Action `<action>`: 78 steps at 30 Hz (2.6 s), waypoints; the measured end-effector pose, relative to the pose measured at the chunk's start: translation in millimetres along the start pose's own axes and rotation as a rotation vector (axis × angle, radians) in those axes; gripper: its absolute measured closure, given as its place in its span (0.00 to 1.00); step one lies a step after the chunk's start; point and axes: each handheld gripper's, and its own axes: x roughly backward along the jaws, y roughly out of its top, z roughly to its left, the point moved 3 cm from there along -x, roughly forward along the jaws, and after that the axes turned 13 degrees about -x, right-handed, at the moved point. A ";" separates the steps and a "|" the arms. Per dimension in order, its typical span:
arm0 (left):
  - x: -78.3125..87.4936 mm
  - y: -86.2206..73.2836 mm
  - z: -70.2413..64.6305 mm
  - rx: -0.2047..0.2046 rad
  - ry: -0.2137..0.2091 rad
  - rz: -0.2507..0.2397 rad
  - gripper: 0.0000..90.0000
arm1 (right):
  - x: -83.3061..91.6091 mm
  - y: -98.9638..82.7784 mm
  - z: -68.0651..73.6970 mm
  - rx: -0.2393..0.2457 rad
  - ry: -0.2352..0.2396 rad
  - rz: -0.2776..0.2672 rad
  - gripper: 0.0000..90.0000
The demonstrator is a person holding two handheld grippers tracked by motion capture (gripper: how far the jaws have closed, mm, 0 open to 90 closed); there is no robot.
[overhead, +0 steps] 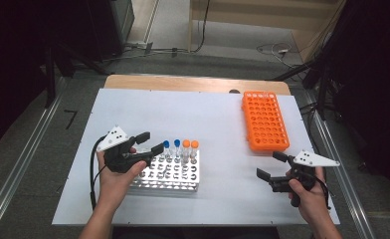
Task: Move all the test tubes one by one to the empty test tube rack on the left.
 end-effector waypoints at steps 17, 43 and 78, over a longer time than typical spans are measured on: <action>20.0 -13.3 -0.5 0.032 -0.012 0.021 0.13 | -45.3 68.8 -58.7 -0.090 -0.150 -0.066 0.06; 25.7 -17.8 0.9 0.055 -0.034 0.007 0.06 | -134.3 133.9 -140.8 -0.209 -0.455 0.003 0.62; 16.4 2.4 -21.5 -0.009 -0.075 -0.011 0.05 | -78.2 127.4 -72.4 -0.060 -0.324 -0.094 0.81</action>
